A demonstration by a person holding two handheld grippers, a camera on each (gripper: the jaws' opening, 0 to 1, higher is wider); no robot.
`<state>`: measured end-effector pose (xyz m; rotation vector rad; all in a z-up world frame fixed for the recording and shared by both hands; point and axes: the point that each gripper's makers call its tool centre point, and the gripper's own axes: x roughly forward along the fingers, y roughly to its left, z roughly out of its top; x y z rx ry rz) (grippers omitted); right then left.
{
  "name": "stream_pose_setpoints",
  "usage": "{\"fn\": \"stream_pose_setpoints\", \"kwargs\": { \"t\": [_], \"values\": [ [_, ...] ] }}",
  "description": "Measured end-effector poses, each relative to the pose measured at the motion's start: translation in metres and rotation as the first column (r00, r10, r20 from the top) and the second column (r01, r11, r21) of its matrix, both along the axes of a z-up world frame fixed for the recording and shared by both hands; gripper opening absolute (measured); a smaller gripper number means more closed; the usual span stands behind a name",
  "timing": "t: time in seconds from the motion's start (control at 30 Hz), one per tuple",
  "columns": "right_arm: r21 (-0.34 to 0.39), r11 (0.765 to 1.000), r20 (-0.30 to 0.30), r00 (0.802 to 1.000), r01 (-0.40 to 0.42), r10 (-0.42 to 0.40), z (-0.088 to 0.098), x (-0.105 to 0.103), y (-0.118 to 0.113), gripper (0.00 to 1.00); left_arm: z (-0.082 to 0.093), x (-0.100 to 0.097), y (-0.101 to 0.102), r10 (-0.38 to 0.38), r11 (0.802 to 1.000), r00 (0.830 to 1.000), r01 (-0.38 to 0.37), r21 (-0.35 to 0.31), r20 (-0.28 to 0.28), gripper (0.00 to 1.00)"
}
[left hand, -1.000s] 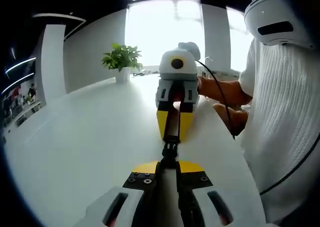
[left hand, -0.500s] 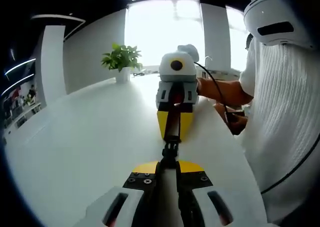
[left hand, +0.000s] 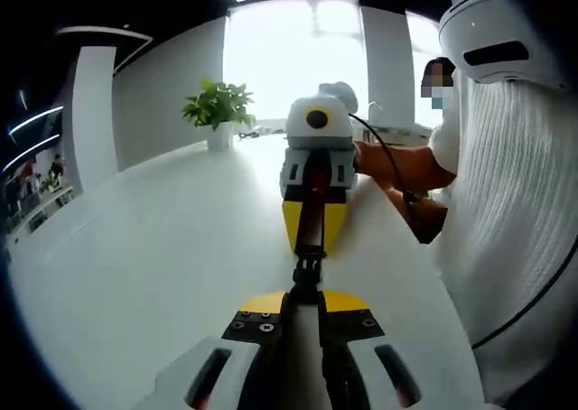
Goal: Snap the two parts of the plastic buckle together until the buckle closes and remains connected.
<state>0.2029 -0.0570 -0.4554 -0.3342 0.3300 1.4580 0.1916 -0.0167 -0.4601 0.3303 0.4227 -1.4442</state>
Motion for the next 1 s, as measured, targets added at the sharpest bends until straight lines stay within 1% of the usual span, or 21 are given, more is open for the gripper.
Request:
{"fn": "stream_pose_setpoints", "kwargs": {
  "t": [0.33, 0.77, 0.9, 1.0],
  "values": [
    [0.012, 1.0, 0.009, 1.0, -0.007, 0.007, 0.0012, -0.0006, 0.0017, 0.12, 0.0, 0.0012, -0.0005, 0.001, 1.0, 1.0, -0.001, 0.013, 0.005, 0.12],
    [-0.001, 1.0, 0.008, 1.0, -0.013, 0.013, 0.0008, 0.0014, 0.0028, 0.12, -0.0008, 0.003, -0.004, -0.008, 1.0, 1.0, 0.008, 0.005, 0.002, 0.11],
    [-0.001, 1.0, 0.015, 1.0, -0.018, 0.018, 0.0008, 0.0014, 0.0032, 0.11, -0.0011, 0.0036, -0.0042, 0.0, 1.0, 1.0, 0.0, 0.002, -0.001, 0.11],
    [-0.002, 1.0, 0.023, 0.999, -0.028, 0.028, 0.0005, 0.0003, 0.0054, 0.11, -0.001, 0.0025, -0.0074, -0.007, 1.0, 1.0, 0.007, -0.008, 0.001, 0.11]
  ]
}}
